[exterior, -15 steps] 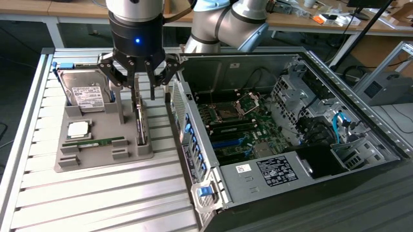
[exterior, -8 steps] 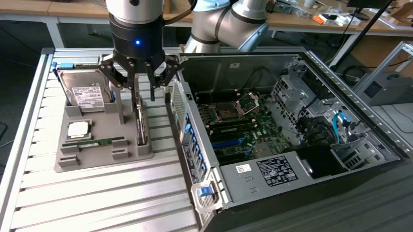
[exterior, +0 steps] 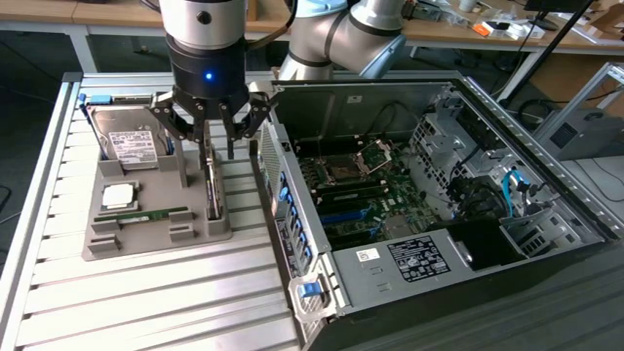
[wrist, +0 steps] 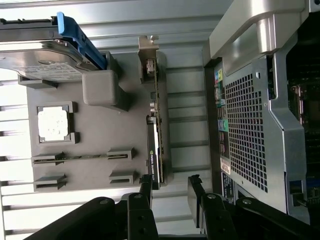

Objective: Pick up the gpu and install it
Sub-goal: 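Pick up the gpu and move the gpu toward the slot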

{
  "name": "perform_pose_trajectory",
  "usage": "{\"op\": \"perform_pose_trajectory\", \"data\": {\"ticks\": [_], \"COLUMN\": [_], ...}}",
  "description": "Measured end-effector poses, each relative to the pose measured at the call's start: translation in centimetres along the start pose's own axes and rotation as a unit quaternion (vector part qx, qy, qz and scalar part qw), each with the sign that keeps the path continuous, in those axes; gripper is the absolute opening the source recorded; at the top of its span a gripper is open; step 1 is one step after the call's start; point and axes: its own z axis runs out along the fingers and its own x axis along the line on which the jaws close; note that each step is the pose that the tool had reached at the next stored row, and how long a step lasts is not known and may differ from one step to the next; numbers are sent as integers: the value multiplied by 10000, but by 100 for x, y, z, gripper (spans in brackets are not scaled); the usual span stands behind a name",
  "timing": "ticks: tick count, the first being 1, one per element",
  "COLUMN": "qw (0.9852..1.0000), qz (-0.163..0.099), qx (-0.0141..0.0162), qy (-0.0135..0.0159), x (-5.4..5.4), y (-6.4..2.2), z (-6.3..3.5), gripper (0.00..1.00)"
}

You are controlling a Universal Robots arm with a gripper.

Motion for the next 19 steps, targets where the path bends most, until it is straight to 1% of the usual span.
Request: {"op": "perform_pose_trajectory", "data": {"ticks": [19], "qw": [10000], "qz": [0], "qx": [0], "qy": [0], "x": [1], "y": [-2], "z": [50], "gripper": [42]}}
